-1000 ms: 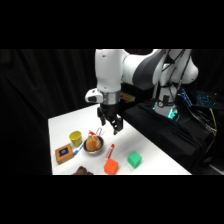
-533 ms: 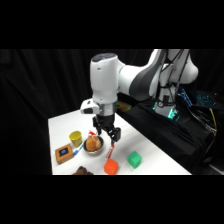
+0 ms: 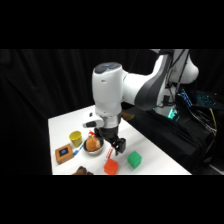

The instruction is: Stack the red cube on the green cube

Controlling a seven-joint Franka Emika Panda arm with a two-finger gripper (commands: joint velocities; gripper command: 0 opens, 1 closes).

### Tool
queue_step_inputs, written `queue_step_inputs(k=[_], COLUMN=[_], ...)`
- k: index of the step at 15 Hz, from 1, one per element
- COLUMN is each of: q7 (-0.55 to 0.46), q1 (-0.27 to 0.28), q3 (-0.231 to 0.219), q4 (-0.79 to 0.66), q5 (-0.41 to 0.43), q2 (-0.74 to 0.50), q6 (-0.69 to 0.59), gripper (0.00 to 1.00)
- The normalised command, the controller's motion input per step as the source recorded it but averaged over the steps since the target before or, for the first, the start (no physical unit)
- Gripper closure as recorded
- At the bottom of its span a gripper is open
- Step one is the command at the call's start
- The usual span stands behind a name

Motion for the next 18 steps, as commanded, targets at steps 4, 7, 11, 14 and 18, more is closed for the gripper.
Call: queue_step_inputs(k=[4, 7, 11, 14, 18], q7=[-0.13, -0.15, -0.13, -0.12, -0.14], q1=[0.021, 0.027, 0.037, 0.033, 0.029], q3=[-0.005, 0.0, -0.017, -0.033, -0.017], q4=[0.26, 0.22, 0.22, 0.22, 0.19], q5=[0.008, -0.002, -0.032, -0.046, -0.036], q2=[0.26, 0.21, 0.2, 0.19, 0.15], q6=[0.07, 0.07, 0.05, 0.03, 0.01], gripper=[0.0, 0.0, 0.0, 0.0, 0.0])
